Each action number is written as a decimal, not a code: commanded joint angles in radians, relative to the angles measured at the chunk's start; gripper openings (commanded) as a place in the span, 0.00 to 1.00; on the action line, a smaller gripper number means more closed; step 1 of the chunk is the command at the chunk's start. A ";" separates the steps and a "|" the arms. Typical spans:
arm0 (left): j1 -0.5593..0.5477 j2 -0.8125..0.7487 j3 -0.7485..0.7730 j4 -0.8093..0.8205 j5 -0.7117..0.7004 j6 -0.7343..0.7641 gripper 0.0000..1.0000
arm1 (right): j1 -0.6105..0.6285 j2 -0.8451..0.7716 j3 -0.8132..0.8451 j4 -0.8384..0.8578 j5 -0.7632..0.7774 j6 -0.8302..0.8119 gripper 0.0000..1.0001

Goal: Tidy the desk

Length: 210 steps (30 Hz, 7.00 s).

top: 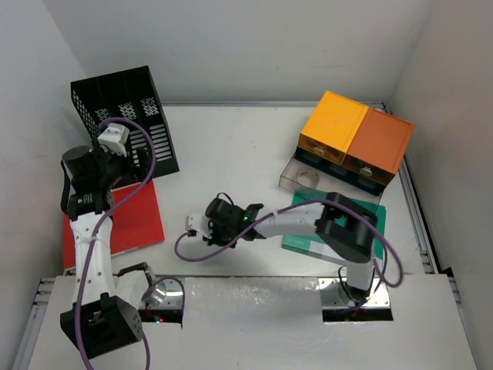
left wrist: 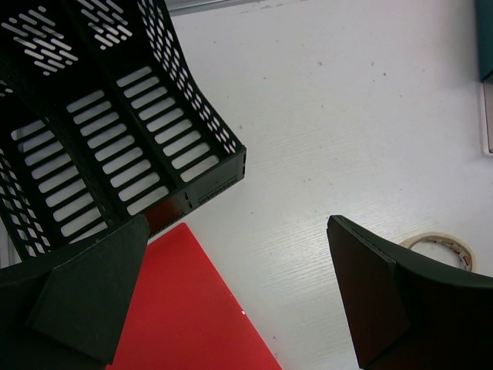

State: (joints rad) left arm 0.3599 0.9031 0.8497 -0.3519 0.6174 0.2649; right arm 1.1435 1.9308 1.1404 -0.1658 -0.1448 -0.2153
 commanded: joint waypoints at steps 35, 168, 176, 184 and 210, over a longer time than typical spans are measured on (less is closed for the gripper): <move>0.001 -0.038 0.019 0.007 0.028 0.020 1.00 | -0.973 -0.534 -0.329 -0.094 0.344 0.379 0.00; -0.001 -0.015 0.025 -0.004 0.030 0.037 1.00 | -1.012 -0.575 -0.481 0.028 0.633 0.418 0.62; -0.001 -0.020 0.023 -0.009 0.030 0.040 0.99 | -1.012 -0.647 -0.467 0.003 0.608 0.409 0.64; -0.001 -0.023 0.026 -0.009 0.033 0.042 1.00 | -1.036 -0.639 -0.519 0.018 0.599 0.429 0.65; -0.001 -0.020 0.029 -0.012 0.028 0.042 1.00 | -0.958 -0.866 -0.508 0.101 -0.179 0.407 0.00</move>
State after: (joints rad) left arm 0.3599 0.9028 0.8497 -0.3866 0.6304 0.2909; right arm 0.1272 1.0767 0.6559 -0.1490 -0.1070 0.1860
